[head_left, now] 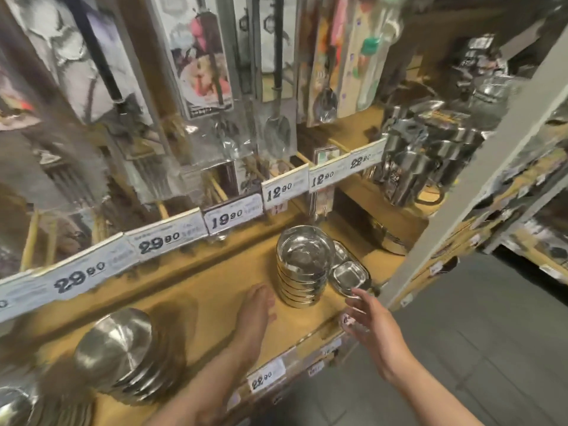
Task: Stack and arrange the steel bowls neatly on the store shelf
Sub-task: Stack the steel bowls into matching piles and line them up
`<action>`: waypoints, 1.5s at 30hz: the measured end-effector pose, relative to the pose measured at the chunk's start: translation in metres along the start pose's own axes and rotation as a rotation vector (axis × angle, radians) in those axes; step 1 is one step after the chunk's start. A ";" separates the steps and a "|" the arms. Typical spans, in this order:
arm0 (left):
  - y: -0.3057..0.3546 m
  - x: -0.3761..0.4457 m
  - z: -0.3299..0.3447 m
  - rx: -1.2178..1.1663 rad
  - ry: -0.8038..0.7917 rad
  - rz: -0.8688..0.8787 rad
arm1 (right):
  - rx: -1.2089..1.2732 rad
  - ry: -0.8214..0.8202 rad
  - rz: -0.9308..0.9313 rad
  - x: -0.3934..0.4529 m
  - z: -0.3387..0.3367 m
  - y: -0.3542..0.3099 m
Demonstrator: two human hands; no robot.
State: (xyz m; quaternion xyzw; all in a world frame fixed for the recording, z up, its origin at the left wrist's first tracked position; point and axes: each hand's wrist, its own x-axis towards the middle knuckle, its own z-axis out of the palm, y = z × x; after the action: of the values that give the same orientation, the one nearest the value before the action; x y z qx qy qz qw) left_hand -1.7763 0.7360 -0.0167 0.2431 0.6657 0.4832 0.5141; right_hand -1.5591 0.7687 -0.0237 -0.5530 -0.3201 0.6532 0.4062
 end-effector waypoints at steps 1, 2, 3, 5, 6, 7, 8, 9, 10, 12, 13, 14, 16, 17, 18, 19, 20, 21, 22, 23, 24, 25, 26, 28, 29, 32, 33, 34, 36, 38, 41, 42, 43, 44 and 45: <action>0.003 0.006 0.003 -0.009 0.010 0.005 | -0.025 -0.015 0.000 0.011 0.002 -0.004; 0.006 0.011 0.005 -0.020 0.022 0.004 | -0.055 -0.028 0.003 0.022 0.004 -0.008; 0.008 0.017 0.008 -0.032 0.034 -0.005 | -0.089 -0.041 0.006 0.033 0.006 -0.011; 0.010 0.023 0.013 -0.070 0.066 -0.027 | -0.182 -0.070 0.005 0.056 0.009 -0.016; 0.010 0.025 0.016 -0.100 0.073 -0.033 | -0.237 -0.090 -0.004 0.067 0.010 -0.016; 0.008 0.029 0.020 -0.128 0.074 -0.032 | -0.277 -0.117 -0.012 0.076 0.011 -0.017; 0.007 0.032 0.025 -0.150 0.070 -0.025 | -0.291 -0.149 -0.015 0.085 0.013 -0.018; 0.007 0.034 0.031 -0.168 0.065 -0.031 | -0.289 -0.186 -0.011 0.092 0.014 -0.018; 0.007 0.035 0.036 -0.187 0.059 -0.050 | -0.285 -0.225 -0.008 0.099 0.015 -0.019; 0.008 0.039 0.047 -0.211 0.041 -0.067 | -0.273 -0.300 0.001 0.110 0.018 -0.017; 0.007 0.043 0.052 -0.221 0.033 -0.069 | -0.257 -0.328 0.016 0.114 0.020 -0.016; 0.005 0.045 0.057 -0.235 0.041 -0.080 | -0.240 -0.354 0.038 0.119 0.021 -0.015; 0.000 0.049 0.065 -0.298 0.087 -0.104 | -0.210 -0.408 0.090 0.129 0.023 -0.009; -0.003 0.051 0.067 -0.324 0.111 -0.103 | -0.201 -0.420 0.123 0.134 0.024 -0.005; -0.005 0.051 0.069 -0.346 0.128 -0.100 | -0.194 -0.422 0.155 0.139 0.025 0.000; -0.006 0.051 0.070 -0.356 0.144 -0.096 | -0.191 -0.420 0.177 0.144 0.026 0.004; -0.006 0.050 0.070 -0.357 0.156 -0.090 | -0.191 -0.418 0.194 0.149 0.027 0.007; -0.006 0.049 0.070 -0.358 0.160 -0.081 | -0.197 -0.417 0.212 0.153 0.027 0.009; -0.006 0.048 0.070 -0.355 0.163 -0.073 | -0.210 -0.420 0.230 0.156 0.029 0.011; -0.006 0.046 0.070 -0.360 0.166 -0.067 | -0.222 -0.430 0.239 0.158 0.030 0.012; -0.005 0.044 0.069 -0.369 0.174 -0.064 | -0.238 -0.440 0.236 0.159 0.031 0.013; -0.004 0.042 0.067 -0.377 0.189 -0.059 | -0.260 -0.445 0.218 0.159 0.035 0.014; -0.004 0.040 0.064 -0.388 0.204 -0.050 | -0.291 -0.448 0.191 0.159 0.039 0.015; -0.005 0.036 0.056 -0.416 0.241 -0.036 | -0.337 -0.488 0.129 0.154 0.051 0.015; -0.007 0.034 0.051 -0.428 0.264 -0.035 | -0.341 -0.510 0.119 0.150 0.058 0.016; -0.012 0.027 0.028 -0.451 0.329 -0.019 | -0.396 -0.605 0.124 0.139 0.085 0.017; -0.013 0.026 0.020 -0.457 0.343 0.001 | -0.422 -0.649 0.115 0.138 0.097 0.018; -0.014 0.026 0.010 -0.469 0.360 0.022 | -0.434 -0.672 0.125 0.138 0.108 0.020; -0.016 0.028 -0.008 -0.521 0.413 0.045 | -0.455 -0.699 0.155 0.141 0.132 0.026; -0.020 0.032 -0.025 -0.559 0.457 0.070 | -0.497 -0.759 0.143 0.141 0.159 0.030; -0.022 0.038 -0.043 -0.592 0.513 0.117 | -0.528 -0.806 0.135 0.142 0.194 0.037; -0.022 0.041 -0.047 -0.598 0.524 0.136 | -0.536 -0.806 0.135 0.145 0.203 0.039; -0.021 0.043 -0.051 -0.605 0.532 0.156 | -0.544 -0.816 0.126 0.148 0.212 0.041; -0.021 0.046 -0.054 -0.613 0.542 0.171 | -0.556 -0.825 0.118 0.150 0.221 0.042; -0.021 0.049 -0.056 -0.626 0.557 0.182 | -0.564 -0.830 0.111 0.152 0.227 0.043</action>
State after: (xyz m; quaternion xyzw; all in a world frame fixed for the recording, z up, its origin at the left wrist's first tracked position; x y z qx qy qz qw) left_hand -1.8416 0.7455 -0.0574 -0.0066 0.5763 0.7525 0.3187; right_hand -1.7988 0.8899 -0.0894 -0.3511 -0.5887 0.7268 0.0441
